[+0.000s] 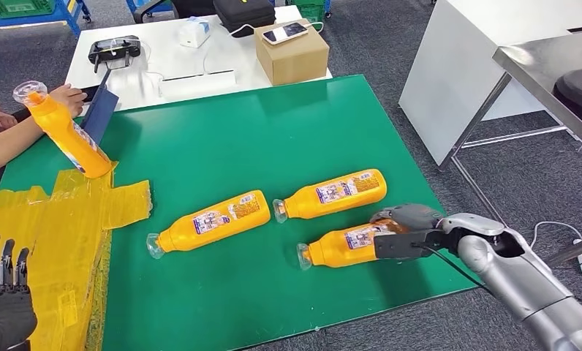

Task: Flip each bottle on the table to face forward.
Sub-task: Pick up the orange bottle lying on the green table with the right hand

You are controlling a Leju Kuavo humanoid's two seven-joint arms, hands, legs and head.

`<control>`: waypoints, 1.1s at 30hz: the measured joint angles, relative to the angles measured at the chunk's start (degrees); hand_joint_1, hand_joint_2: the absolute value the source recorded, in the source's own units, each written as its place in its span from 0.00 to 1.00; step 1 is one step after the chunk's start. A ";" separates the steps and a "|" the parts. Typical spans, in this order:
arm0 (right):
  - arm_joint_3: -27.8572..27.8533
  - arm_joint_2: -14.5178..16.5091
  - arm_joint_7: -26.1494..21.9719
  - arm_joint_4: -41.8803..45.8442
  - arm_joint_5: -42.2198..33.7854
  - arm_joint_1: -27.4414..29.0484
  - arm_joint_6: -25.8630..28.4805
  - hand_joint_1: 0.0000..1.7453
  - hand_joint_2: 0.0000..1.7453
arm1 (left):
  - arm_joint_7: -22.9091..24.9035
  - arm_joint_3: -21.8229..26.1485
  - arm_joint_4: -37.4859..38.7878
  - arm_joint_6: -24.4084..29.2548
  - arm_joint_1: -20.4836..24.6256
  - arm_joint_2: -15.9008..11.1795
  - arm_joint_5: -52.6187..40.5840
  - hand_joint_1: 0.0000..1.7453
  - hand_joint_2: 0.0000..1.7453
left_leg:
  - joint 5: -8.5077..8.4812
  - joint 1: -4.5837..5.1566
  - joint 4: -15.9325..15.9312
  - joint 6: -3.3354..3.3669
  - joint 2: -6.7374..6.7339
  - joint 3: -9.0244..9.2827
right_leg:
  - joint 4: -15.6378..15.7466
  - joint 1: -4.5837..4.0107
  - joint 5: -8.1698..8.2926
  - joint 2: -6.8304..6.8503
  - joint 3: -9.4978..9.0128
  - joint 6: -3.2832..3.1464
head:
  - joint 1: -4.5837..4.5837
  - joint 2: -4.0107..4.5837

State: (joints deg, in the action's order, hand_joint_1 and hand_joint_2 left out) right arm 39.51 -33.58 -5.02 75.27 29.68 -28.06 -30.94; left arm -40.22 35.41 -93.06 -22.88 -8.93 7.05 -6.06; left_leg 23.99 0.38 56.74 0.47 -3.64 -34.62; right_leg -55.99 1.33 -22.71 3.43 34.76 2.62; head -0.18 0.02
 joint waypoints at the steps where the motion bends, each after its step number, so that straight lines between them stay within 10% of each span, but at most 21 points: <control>1: 0.99 -1.38 0.83 0.65 -2.02 -0.70 -0.26 1.00 1.00 | 0.00 -0.22 0.20 0.09 0.09 -0.21 0.19 0.00 0.00 | 0.00 0.02 0.00 0.01 0.01 -0.01 | 0.00 0.02 0.00 0.01 0.00 0.01 | -0.01 0.00; 9: 6.58 -8.83 3.70 5.30 -10.08 -3.26 0.99 1.00 1.00 | 0.00 -1.62 1.31 0.51 0.46 -1.16 0.64 0.00 0.00 | 0.03 0.07 0.00 0.04 0.00 -0.01 | 0.01 0.03 0.00 0.02 0.02 0.02 | 0.01 0.00; 20: 10.72 -11.66 4.50 6.69 -10.56 -3.07 4.52 1.00 1.00 | 0.00 -2.79 2.09 0.85 1.13 -1.38 0.79 0.00 0.00 | 0.03 0.07 0.00 0.04 -0.01 0.01 | 0.00 0.03 0.00 0.01 0.01 0.02 | 0.01 0.00; 33: 10.13 -3.30 2.33 1.48 -5.54 4.56 21.24 1.00 1.00 | 0.00 -3.88 2.63 0.76 1.09 -1.48 0.57 0.00 0.00 | 0.03 0.02 -0.02 0.03 -0.01 0.00 | 0.00 0.00 -0.01 0.01 0.03 0.02 | 0.01 0.00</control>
State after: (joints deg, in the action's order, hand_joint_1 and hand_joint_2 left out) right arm 49.64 -36.88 -2.69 76.75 24.14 -23.50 -9.70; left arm -40.22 31.53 -90.43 -22.12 -7.85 5.57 -5.50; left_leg 24.03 0.41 56.73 0.49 -3.65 -34.62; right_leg -55.99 1.33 -22.72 3.44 34.79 2.63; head -0.17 0.02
